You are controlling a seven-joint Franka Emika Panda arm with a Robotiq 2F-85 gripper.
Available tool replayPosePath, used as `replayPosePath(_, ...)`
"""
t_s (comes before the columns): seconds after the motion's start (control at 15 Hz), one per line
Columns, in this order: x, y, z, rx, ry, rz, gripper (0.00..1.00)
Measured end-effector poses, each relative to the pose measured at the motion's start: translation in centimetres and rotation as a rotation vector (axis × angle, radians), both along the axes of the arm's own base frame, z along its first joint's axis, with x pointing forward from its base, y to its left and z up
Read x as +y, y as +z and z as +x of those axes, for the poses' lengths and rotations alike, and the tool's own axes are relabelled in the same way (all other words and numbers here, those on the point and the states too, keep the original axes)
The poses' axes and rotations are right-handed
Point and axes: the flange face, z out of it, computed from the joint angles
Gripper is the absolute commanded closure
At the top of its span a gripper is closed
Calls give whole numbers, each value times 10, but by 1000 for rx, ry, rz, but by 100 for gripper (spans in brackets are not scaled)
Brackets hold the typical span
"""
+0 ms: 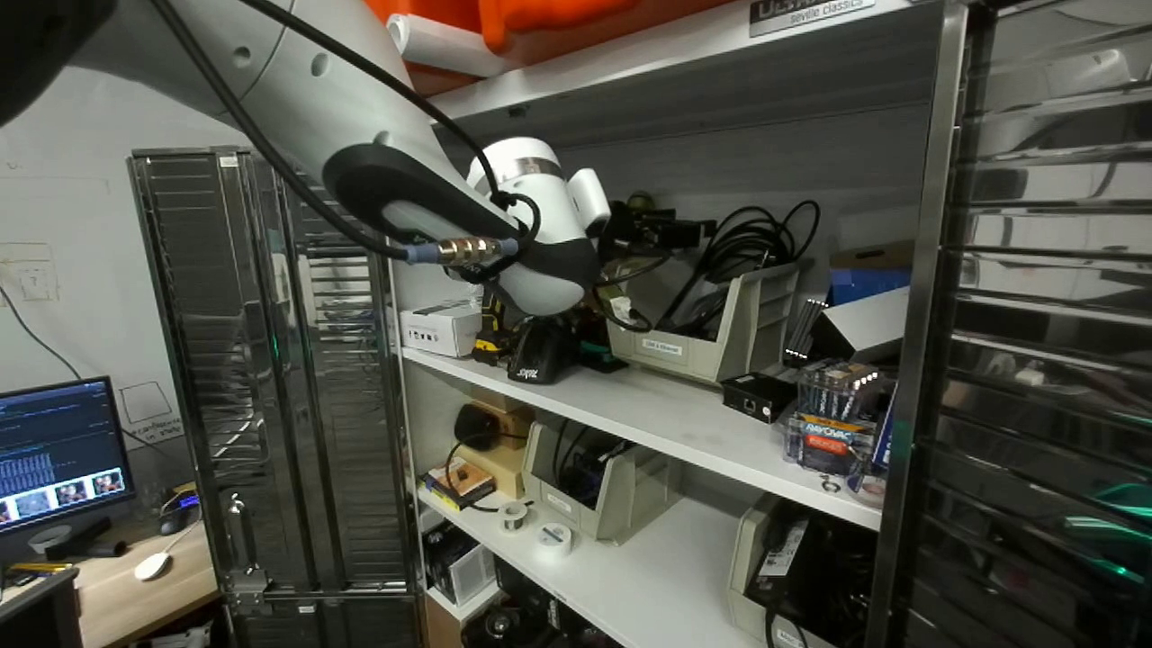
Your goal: Put the grey cable inside the box on the first shelf
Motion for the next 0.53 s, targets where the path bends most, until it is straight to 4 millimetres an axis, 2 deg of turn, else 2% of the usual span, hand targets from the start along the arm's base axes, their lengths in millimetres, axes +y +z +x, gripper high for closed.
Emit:
replayPosePath(0.33, 3, 26, -19, 146, 100, 152, 0)
replayPosePath(0.53, -8, 39, -42, 280, 165, 228, 0)
